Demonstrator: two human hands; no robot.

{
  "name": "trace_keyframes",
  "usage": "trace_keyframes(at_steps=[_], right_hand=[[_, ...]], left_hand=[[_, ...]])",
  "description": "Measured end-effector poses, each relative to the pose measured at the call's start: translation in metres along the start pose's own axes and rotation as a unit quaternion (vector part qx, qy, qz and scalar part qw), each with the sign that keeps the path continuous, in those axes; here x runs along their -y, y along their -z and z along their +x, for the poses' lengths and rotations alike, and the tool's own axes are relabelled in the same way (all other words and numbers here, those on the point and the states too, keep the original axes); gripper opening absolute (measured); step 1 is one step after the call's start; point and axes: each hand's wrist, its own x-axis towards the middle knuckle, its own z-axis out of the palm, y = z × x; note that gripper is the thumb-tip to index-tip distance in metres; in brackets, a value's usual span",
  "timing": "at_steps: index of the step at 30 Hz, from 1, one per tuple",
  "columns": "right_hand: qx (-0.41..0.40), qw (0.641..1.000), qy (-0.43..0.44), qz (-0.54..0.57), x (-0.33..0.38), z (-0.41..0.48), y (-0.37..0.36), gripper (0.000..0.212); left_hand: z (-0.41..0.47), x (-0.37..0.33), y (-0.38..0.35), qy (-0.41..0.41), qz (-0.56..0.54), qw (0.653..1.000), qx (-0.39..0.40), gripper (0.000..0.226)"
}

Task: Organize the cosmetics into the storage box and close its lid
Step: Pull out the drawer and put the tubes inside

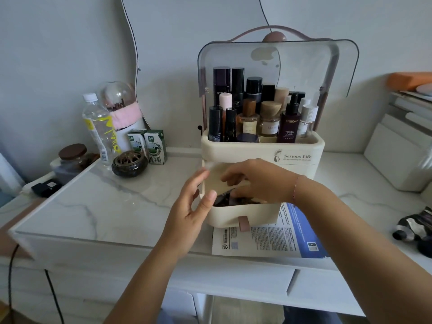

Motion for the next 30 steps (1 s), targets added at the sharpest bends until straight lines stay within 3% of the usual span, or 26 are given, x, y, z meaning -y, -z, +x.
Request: trace_keyframes(at_steps=[4,7,11,17,22,25,30], right_hand=[[-0.14,0.989,-0.001,0.046,-0.015,-0.031,0.0,0.032],[-0.21,0.971,-0.03,0.107,-0.025,-0.065,-0.013,0.039],[-0.185,0.961,-0.081,0.189,-0.029,-0.09,-0.037,0.067],[-0.265,0.935,-0.112,0.209,-0.028,-0.072,-0.054,0.05],[-0.314,0.92,-0.153,0.175,-0.031,-0.05,-0.057,0.032],[-0.315,0.92,-0.182,0.148,-0.038,-0.039,-0.053,0.021],[-0.292,0.926,-0.205,0.122,-0.044,-0.026,-0.045,0.025]], left_hand=[[-0.01,0.01,0.001,0.037,-0.014,0.999,0.013,0.096],[-0.013,0.017,0.001,0.055,-0.012,0.998,-0.004,0.104],[-0.011,0.02,0.001,0.049,-0.037,0.998,-0.001,0.097],[0.002,0.021,0.008,0.036,-0.035,0.998,-0.025,0.065],[0.024,0.026,0.004,0.044,0.003,0.996,-0.073,0.071],[0.039,0.028,-0.002,0.04,0.063,0.991,-0.114,0.063],[0.054,0.028,-0.013,0.039,0.104,0.982,-0.15,0.059]])
